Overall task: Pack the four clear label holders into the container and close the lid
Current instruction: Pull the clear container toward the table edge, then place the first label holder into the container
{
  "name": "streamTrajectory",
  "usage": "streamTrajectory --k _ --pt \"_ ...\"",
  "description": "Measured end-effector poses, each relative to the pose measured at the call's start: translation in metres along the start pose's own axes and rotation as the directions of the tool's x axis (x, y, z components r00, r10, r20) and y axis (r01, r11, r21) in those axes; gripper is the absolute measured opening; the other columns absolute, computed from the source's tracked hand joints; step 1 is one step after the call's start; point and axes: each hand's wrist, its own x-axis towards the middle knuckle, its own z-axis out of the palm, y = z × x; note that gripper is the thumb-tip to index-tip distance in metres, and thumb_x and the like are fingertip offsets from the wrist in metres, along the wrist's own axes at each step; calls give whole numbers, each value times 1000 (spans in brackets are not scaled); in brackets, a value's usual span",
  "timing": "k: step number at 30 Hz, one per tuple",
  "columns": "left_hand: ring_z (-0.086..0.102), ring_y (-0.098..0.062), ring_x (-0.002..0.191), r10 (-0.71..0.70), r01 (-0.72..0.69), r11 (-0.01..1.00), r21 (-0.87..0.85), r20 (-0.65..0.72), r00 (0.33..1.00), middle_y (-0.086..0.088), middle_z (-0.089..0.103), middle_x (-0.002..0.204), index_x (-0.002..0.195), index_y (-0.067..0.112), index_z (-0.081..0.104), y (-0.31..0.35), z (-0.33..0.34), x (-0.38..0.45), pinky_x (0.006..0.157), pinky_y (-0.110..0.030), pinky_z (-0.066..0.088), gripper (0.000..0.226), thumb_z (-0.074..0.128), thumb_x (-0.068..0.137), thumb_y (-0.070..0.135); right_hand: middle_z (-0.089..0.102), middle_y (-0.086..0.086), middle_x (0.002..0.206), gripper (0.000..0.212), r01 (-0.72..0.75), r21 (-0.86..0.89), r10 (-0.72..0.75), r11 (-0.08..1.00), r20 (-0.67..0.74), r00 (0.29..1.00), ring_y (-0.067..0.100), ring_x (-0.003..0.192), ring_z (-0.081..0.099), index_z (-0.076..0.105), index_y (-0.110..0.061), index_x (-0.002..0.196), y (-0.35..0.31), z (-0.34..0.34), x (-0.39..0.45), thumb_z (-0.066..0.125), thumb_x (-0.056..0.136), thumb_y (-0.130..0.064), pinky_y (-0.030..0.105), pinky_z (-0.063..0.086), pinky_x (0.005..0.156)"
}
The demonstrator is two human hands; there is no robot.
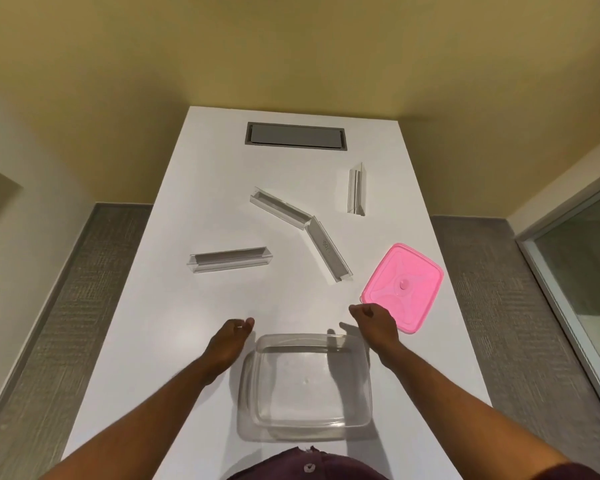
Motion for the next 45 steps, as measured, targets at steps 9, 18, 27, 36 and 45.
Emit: streamTrajectory --k 9,18,27,36,45 --pt "56 -30 115 129 -124 991 58 -93 987 -12 62 126 121 13 58 106 -10 80 88 -33 41 50 40 100 54 68 -9 93 7 -29 101 25 995 35 999 -6 62 67 72 -22 95 -51 7 73 66 93 -26 16 45 60" --pt "57 -36 122 75 -75 997 14 -3 997 -16 61 131 126 12 57 167 24 134 101 -42 45 48 46 99 51 64 8 124 42 61 -347 -33 936 87 996 28 117 61 64 -11 129 -64 25 139 66 91 -28 34 47 93" --pt "59 -29 123 19 -20 1000 15 66 998 -8 60 137 134 15 55 156 54 133 108 -43 45 46 54 97 41 75 2 111 24 52 -246 -61 968 -28 998 24 105 69 73 -16 112 -48 30 141 58 94 -14 37 53 90" --pt "59 -33 120 22 -17 999 -49 103 994 -11 61 132 148 17 33 142 60 90 108 -45 46 63 55 97 46 66 9 75 27 -199 405 157 892 134 978 19 61 65 72 -16 75 -42 33 81 56 89 2 19 48 45" --pt "52 -29 129 157 -142 983 -118 133 979 -8 51 148 150 19 29 137 52 36 104 -39 42 66 55 97 48 75 9 99 21 -305 622 70 721 373 925 18 92 76 71 -12 115 -50 34 10 62 98 -7 39 61 87"
